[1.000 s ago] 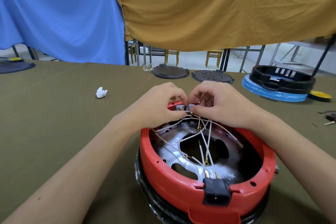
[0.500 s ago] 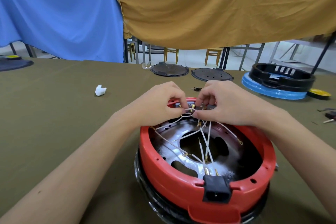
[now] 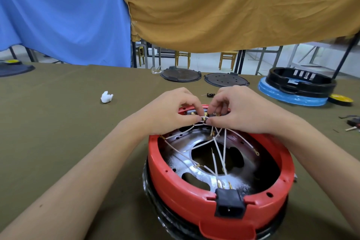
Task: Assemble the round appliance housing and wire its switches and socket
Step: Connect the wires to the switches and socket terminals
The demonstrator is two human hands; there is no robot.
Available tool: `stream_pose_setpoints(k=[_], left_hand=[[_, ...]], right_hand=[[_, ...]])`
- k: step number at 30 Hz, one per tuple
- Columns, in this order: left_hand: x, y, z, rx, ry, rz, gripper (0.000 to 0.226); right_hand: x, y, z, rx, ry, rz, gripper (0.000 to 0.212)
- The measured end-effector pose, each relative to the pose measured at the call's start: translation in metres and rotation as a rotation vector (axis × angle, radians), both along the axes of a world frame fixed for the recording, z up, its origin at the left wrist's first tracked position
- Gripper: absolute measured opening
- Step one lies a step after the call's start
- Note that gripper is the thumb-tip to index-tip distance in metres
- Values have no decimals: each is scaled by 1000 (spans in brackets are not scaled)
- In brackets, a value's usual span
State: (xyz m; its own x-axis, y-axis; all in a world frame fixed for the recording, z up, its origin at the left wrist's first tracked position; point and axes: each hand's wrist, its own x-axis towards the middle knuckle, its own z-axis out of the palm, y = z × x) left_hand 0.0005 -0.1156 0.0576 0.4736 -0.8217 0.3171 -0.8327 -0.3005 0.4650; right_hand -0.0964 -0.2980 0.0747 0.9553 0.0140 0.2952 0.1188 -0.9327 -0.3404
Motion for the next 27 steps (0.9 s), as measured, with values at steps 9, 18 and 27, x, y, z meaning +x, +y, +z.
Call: stream_pose_setpoints(k=[9, 18, 27], left_hand=[[0, 1, 1, 4, 9, -10, 10], [-1, 0, 0, 1, 16, -2, 4], [0, 0, 0, 2, 5, -2, 5]], right_hand=[[-1, 3, -1, 12, 22, 19, 8], [-1, 4, -1, 39, 16, 29, 7], [-2, 9, 2, 178, -14, 75, 7]])
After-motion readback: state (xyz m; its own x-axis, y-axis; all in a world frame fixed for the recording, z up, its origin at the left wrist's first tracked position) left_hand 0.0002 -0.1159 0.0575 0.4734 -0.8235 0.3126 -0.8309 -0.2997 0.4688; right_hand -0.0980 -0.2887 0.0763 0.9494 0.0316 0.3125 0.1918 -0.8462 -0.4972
